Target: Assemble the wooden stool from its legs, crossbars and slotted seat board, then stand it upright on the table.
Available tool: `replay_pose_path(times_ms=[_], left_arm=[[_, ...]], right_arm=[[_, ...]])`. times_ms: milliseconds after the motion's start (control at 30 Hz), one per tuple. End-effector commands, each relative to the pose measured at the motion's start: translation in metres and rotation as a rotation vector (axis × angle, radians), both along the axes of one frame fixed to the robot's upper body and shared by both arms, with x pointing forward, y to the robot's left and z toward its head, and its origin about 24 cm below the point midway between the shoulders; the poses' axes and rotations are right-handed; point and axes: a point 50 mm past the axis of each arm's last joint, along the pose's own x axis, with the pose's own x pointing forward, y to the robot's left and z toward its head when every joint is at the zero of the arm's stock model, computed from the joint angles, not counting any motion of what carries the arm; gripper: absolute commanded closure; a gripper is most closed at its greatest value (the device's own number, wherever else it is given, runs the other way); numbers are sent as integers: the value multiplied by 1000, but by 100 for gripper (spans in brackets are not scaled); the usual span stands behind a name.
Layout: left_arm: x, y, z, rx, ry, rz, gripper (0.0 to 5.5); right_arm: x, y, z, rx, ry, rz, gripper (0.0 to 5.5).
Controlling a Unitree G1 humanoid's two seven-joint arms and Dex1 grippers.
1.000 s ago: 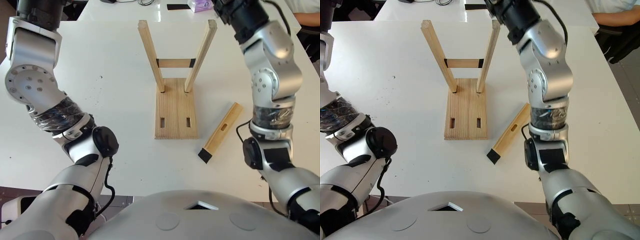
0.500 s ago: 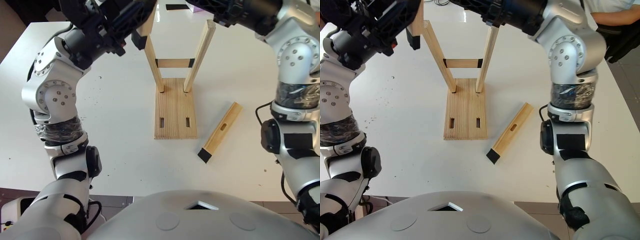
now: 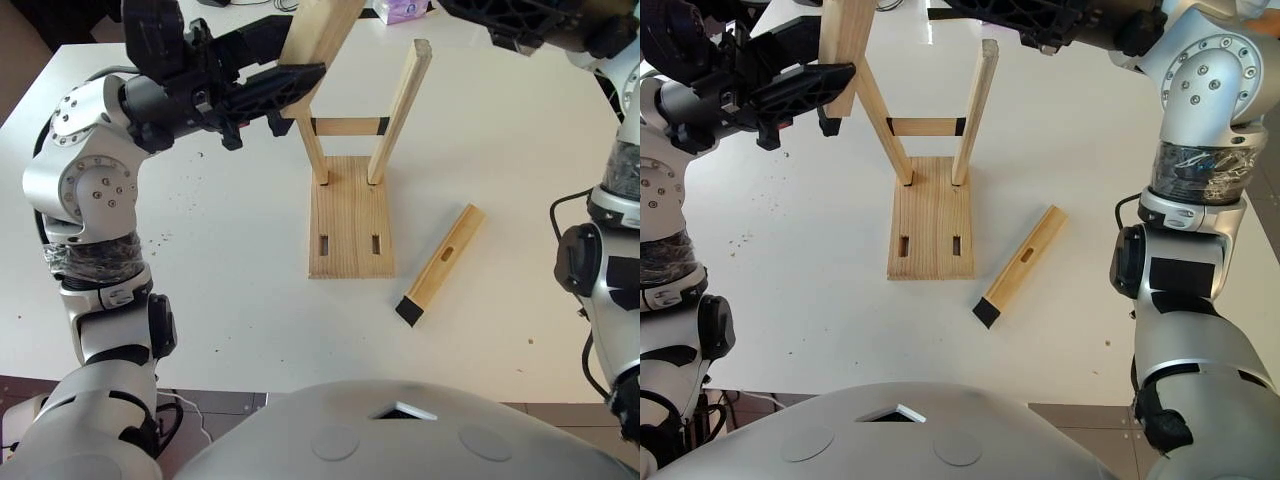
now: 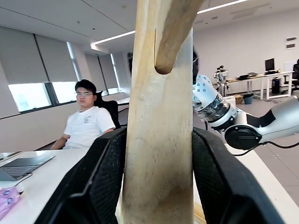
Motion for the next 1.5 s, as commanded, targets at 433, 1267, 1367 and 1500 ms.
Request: replay_pose_path(times_ms=[433, 1267, 1367, 1500], left_arm=[[-6, -7, 0, 74, -15, -101, 343], [-1, -7, -8, 100, 20, -74, 343], [6, -6, -7, 81, 44, -24, 307], [6, -6, -13, 65, 96, -8, 253]], right_arm=[[-26, 14, 19, 41, -90, 84, 256], [-33, 8, 16, 36, -58, 90, 341], [-30, 8, 14, 46, -52, 36, 341], [-24, 5, 9, 73, -34, -69, 341]])
